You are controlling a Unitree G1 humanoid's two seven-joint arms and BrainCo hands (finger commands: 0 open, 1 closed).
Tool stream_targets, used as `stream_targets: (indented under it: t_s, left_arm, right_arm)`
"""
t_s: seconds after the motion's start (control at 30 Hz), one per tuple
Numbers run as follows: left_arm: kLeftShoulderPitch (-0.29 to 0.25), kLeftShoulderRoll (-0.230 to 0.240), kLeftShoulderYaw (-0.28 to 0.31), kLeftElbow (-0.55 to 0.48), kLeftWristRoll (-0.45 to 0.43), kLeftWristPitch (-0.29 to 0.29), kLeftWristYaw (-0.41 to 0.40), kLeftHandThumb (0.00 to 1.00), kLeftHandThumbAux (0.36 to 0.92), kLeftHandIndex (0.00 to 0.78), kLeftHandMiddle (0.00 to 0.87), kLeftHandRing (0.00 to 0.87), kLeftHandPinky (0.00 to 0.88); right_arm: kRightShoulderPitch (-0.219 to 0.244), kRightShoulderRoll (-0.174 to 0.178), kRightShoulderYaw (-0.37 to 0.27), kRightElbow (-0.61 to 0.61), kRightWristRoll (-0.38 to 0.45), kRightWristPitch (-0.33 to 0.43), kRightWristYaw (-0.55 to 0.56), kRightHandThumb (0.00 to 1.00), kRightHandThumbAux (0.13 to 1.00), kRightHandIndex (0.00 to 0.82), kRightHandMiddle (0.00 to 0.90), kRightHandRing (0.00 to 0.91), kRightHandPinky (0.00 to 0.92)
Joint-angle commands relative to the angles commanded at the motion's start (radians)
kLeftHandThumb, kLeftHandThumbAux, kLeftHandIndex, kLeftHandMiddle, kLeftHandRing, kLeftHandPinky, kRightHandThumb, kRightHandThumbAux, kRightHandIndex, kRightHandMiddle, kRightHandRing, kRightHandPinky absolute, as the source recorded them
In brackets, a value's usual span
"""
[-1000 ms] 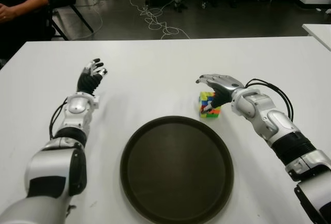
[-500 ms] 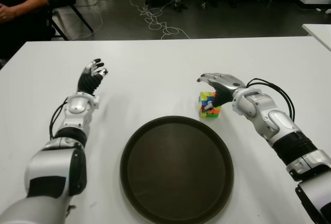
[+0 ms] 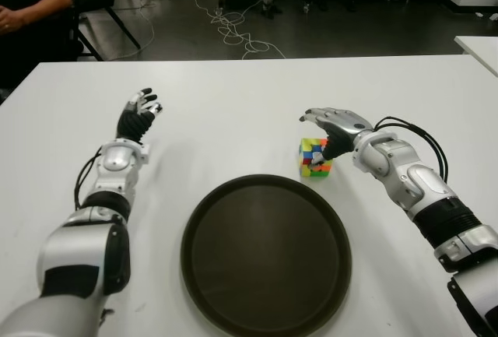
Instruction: Pick up the Rubik's Cube and put it in the plate
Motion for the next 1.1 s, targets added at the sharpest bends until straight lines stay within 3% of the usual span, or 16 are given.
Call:
stream_targets:
  t_s: [1.1]
  left_arm:
    - [0.0, -0.001, -0.002, 0.002, 0.005, 0.007, 0.016, 0.149, 0.571, 0.092, 0.159, 0.142, 0.111]
  right_arm:
    - [-0.017, 0.014, 0.031, 0.022, -0.002, -0.023, 0.09, 0.0, 0.688, 0.007, 0.001, 0.07, 0.145]
